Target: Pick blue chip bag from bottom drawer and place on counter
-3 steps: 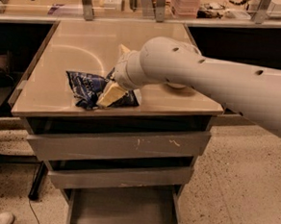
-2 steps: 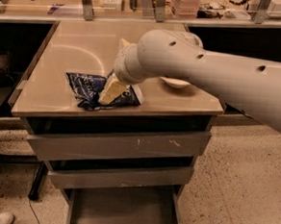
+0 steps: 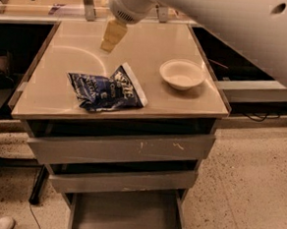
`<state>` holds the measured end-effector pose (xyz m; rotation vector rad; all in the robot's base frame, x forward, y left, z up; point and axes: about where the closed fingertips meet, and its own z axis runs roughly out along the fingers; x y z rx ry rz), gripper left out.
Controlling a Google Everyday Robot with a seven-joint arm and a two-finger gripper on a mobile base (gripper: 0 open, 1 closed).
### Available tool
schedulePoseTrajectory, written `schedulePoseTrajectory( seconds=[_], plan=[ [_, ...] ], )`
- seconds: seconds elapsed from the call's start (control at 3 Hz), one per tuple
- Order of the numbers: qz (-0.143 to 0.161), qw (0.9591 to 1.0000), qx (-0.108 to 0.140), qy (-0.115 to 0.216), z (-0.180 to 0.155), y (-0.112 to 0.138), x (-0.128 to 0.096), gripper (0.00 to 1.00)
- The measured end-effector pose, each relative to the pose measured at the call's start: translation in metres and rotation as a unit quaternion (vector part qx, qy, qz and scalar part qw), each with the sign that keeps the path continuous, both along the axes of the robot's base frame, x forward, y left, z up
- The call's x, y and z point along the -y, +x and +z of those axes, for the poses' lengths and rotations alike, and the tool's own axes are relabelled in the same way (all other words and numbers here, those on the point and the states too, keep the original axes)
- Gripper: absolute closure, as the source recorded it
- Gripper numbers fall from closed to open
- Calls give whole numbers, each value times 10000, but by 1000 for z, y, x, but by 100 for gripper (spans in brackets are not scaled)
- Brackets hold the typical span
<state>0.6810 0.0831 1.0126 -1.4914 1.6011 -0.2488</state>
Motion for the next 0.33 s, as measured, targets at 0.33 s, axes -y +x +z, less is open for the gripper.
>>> schedulePoseTrajectory(
  seconds=[0.33],
  plan=[
    [-125, 9993, 57, -350, 12, 2, 14, 0]
  ],
)
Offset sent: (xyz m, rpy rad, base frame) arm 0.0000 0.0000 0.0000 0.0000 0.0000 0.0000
